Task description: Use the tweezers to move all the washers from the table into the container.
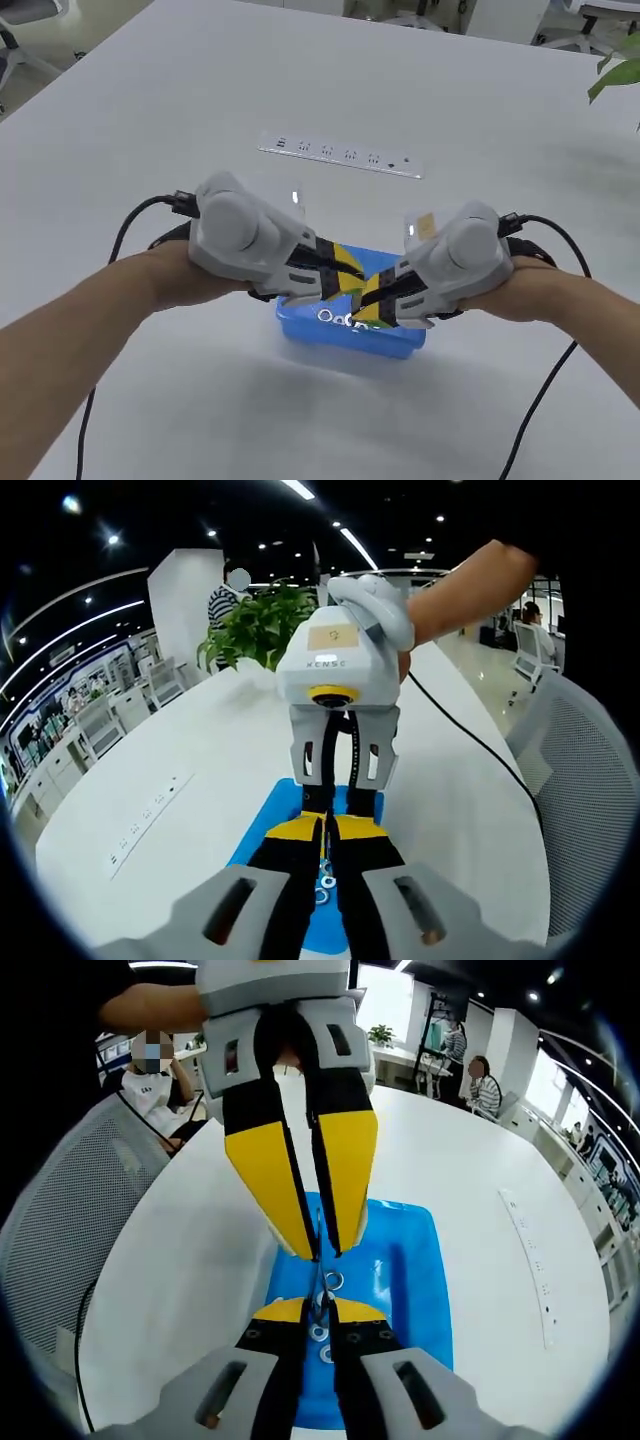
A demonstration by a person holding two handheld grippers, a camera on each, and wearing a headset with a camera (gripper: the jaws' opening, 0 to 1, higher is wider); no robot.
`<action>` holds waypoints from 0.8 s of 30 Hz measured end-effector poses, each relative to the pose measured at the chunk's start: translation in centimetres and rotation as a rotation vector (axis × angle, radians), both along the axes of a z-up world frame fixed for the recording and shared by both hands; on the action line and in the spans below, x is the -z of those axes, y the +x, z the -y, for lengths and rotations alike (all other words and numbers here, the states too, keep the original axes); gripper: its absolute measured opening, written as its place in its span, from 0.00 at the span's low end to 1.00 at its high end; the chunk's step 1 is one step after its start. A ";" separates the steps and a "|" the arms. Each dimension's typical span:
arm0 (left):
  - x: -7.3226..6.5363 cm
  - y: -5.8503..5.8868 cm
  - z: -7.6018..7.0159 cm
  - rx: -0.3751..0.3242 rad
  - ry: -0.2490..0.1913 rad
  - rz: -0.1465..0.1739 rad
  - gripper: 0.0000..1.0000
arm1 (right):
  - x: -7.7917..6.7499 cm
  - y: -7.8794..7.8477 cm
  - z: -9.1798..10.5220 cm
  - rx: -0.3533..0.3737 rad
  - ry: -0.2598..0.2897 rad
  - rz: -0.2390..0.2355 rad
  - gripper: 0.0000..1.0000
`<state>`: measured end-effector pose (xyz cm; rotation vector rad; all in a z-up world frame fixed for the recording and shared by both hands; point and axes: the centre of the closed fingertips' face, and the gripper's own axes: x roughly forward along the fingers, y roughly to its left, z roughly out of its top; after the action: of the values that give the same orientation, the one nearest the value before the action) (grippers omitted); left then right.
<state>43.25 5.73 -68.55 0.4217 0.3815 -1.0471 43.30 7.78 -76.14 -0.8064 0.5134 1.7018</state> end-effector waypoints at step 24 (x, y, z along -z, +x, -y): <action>-0.9 -0.4 0.0 0.034 0.005 -0.019 0.05 | -0.8 0.1 0.0 0.014 0.018 0.015 0.12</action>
<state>42.87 5.69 -67.61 0.4244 0.3951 -1.0835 43.41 7.74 -75.31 -0.8001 0.4917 1.6838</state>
